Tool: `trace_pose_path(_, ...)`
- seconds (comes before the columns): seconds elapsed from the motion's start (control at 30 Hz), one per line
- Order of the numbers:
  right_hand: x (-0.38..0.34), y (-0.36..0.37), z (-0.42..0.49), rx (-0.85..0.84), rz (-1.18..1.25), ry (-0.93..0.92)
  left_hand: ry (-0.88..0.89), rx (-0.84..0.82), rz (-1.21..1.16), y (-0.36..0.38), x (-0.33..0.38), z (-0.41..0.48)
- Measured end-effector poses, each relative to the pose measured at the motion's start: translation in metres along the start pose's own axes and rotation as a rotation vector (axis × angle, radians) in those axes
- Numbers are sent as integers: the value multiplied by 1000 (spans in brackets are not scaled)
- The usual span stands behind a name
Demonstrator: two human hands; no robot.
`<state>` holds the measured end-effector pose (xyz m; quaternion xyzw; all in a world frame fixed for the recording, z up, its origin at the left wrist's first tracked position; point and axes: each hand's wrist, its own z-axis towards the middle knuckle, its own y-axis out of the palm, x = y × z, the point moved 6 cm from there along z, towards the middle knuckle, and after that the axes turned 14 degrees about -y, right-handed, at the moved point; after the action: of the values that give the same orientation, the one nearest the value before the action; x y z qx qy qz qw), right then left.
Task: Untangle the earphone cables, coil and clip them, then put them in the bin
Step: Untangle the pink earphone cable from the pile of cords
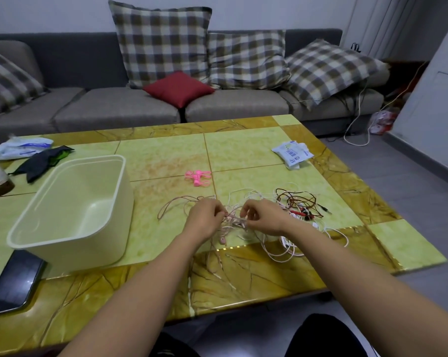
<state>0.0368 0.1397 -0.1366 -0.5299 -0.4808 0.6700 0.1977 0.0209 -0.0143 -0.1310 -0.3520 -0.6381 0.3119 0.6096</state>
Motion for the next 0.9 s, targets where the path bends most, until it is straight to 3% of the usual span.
trace_pose_path(0.07,8,4,-4,-95,-69,57,-12,49,-7,-5,1,0)
trace_pose_path(0.1,12,-1,-5,-42,-88,82,-23,82,-24,-9,1,-1)
trace_pose_path(0.23,25,-48,-15,428,-240,101,-143,231,-176,-32,-6,1)
trace_pose_path(0.3,32,-57,-19,414,-305,148,-194,280,-170,-40,-11,2)
trace_pose_path(0.37,43,-50,-22,239,-316,231,-210,301,-134,-43,-11,-1)
trace_pose_path(0.43,51,-37,-25,118,-158,255,-202,273,-138,-39,-6,-6)
trace_pose_path(0.47,50,-34,-25,139,-27,216,-204,244,-147,-36,-5,-8)
trace_pose_path(0.6,39,-45,-29,407,341,121,-221,173,-112,-34,-13,-7)
trace_pose_path(0.9,16,-62,-31,592,374,71,-298,215,-343,-51,-24,-12)
